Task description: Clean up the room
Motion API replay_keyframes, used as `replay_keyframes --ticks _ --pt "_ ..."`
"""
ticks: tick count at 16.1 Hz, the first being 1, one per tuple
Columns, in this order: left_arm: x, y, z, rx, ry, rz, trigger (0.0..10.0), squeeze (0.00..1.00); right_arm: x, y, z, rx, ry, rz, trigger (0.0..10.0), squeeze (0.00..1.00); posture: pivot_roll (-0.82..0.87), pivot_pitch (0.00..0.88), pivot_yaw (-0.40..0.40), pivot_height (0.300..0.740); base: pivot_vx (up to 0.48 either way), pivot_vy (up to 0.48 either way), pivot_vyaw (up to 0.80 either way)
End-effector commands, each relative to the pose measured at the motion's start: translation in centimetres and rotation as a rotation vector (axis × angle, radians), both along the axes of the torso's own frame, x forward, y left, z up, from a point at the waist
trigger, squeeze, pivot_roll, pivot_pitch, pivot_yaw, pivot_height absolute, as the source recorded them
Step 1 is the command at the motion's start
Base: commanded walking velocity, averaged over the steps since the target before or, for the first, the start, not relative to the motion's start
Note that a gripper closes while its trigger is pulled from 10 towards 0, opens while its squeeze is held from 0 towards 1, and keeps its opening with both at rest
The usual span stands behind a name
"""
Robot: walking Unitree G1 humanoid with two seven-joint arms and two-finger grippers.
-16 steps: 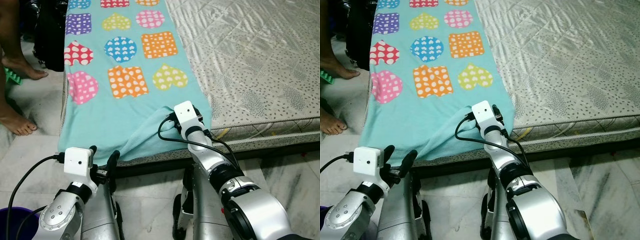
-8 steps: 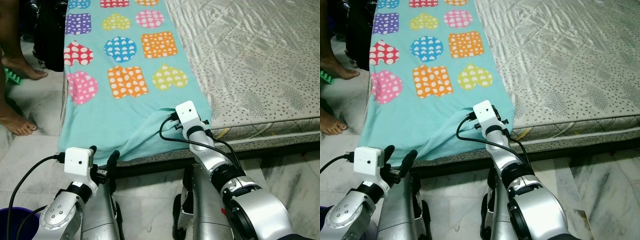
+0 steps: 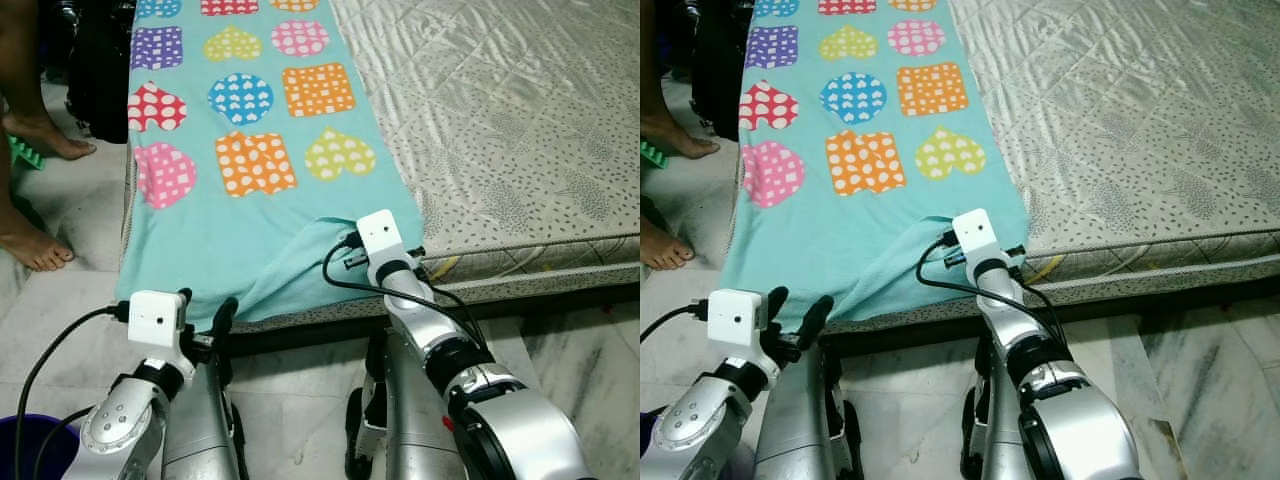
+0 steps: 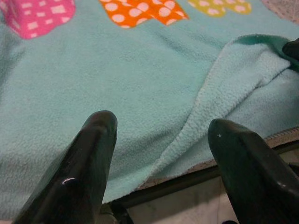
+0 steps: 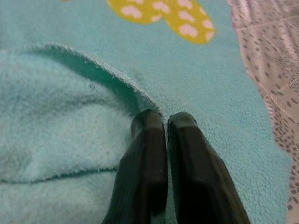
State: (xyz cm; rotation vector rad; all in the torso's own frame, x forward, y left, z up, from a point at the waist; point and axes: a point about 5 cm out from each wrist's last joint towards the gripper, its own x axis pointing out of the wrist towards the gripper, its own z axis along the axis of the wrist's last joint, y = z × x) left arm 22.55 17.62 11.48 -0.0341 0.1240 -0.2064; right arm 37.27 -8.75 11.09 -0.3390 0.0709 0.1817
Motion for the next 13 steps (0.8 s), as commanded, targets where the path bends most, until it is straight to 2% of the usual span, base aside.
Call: replay_keyframes --ticks 1,5,10,13 --pt "-0.3 0.5 -0.7 0.013 0.031 0.022 10.0 0.00 -0.4 -0.2 -0.7 0.035 0.019 -0.004 0.0 0.00 0.11 0.285 -0.033 0.540 0.000 0.000 0.00" --pt "-0.2 0.6 -0.7 0.019 0.028 0.026 10.0 0.00 -0.7 -0.8 -1.0 0.075 0.021 -0.003 0.0 0.00 0.10 0.282 -0.030 0.540 0.000 0.000 0.00" --pt "0.1 0.7 -0.8 0.019 0.026 0.022 10.0 0.00 -1.3 -2.6 -1.2 0.128 0.003 -0.027 0.0 0.00 0.09 0.276 -0.023 0.540 0.000 0.000 0.00" --pt "0.1 0.9 -0.8 0.025 0.022 0.029 10.0 0.00 -2.2 -3.5 -0.9 0.141 -0.028 -0.004 0.0 0.00 0.09 0.273 -0.025 0.540 0.000 0.000 0.00"
